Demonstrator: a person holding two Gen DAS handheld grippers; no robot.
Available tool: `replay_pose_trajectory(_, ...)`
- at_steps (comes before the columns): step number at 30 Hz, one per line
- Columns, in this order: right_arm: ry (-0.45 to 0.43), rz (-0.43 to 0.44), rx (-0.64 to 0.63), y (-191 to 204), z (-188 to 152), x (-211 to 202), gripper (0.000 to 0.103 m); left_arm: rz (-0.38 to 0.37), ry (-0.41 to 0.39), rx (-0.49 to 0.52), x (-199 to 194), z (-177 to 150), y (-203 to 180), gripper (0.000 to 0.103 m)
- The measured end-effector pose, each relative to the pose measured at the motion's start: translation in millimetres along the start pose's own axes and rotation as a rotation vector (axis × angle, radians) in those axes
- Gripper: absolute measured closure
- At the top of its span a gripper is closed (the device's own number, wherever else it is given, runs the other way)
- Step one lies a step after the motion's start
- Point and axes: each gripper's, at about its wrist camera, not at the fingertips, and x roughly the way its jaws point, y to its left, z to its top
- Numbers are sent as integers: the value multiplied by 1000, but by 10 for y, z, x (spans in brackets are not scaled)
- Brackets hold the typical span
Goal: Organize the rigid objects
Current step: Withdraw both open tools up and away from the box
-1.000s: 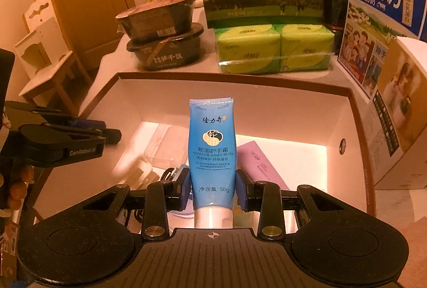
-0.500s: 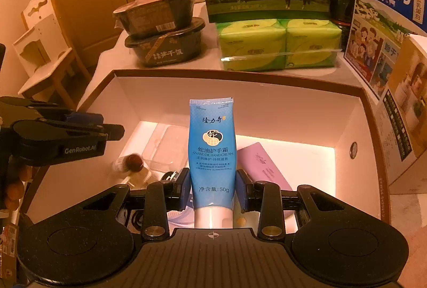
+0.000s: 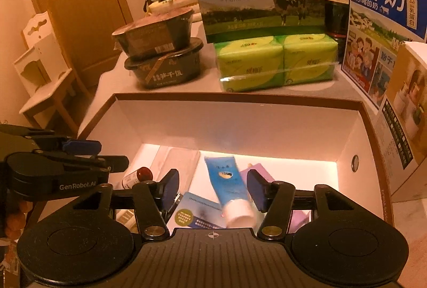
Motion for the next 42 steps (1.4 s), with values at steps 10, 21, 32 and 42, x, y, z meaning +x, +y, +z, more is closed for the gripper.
replay_pose_trajectory(10,20,5,0,39,-144,-139,43,-22,-25,-9,-210,-104,-26,48)
replay_pose_trajectory(21,-23,13,44,77,-298,-604,41,-45,-52,-33,-617,-308,-102,48)
replay_pose_trajectory(32,-62,-1,111,190,-618,-1256,40,-86,-98,-50,-1294,-633,-252,48)
replay_pose_trajectory(42,-78,-16,141,343,-1037,-1875,40,-60,-111,-76,-1892,-1131,-344,48)
